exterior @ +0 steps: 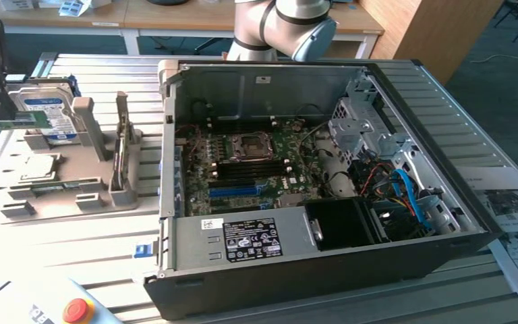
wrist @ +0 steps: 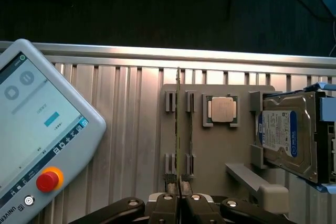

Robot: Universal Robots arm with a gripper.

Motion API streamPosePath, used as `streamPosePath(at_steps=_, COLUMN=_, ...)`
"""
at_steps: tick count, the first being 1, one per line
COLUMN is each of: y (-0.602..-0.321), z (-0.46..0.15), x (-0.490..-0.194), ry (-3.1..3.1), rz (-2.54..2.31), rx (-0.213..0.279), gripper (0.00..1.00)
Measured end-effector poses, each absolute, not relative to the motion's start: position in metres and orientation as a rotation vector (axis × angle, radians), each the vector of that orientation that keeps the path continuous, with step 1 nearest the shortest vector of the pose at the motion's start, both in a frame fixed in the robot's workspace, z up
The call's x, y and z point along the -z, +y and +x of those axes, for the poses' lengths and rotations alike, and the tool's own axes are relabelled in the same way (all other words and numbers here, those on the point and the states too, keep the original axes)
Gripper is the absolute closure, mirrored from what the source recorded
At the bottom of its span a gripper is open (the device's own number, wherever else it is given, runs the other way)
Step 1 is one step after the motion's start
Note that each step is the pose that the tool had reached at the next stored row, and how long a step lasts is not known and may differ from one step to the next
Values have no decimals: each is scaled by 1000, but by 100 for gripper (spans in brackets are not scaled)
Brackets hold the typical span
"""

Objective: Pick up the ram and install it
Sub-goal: 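Pick up the ram and move it above insertion slot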

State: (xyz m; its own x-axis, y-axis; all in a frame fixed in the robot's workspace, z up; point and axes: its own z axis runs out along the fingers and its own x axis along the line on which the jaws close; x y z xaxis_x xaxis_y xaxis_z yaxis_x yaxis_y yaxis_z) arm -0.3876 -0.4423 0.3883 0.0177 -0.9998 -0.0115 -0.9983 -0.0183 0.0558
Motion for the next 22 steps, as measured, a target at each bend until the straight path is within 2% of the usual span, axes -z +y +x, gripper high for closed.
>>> streamPosePath(at_steps=22, y=-444, z=-361, x=-388, ry=-2177, rz=2217, rx=76, gripper=88)
